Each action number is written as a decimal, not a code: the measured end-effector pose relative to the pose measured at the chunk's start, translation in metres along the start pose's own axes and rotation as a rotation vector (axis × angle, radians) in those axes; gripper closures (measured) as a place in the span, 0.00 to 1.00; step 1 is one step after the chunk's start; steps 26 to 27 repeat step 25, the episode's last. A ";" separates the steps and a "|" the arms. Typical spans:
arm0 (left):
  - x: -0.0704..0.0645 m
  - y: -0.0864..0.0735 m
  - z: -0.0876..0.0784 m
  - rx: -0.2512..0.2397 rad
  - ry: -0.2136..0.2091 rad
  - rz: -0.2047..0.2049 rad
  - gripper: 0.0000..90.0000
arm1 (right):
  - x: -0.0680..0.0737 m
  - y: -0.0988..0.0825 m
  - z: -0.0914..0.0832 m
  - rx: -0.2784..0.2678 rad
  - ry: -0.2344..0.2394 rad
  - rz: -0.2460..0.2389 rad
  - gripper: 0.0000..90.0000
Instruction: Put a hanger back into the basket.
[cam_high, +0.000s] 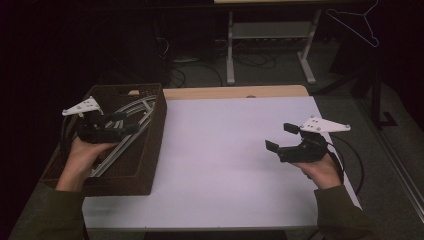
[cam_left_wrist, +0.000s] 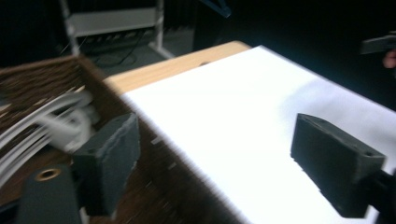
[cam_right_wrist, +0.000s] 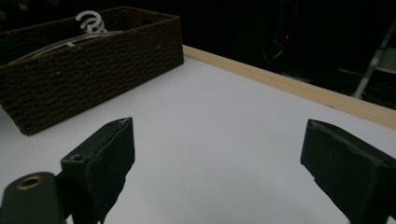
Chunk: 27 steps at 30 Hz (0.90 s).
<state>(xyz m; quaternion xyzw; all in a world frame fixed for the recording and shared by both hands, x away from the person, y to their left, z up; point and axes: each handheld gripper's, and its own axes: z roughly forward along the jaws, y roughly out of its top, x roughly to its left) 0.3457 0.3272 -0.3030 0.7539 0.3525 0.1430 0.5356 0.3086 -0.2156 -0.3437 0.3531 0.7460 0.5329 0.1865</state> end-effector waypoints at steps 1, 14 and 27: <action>-0.005 0.000 0.003 -0.019 -0.017 0.003 0.16 | 0.001 0.002 0.001 -0.010 0.004 -0.002 0.08; -0.060 -0.008 0.040 -0.106 -0.146 0.065 0.02 | 0.005 0.014 0.005 -0.092 0.035 -0.010 0.03; -0.065 -0.016 0.049 -0.098 -0.167 0.053 0.02 | 0.005 0.014 0.003 -0.107 0.034 -0.006 0.03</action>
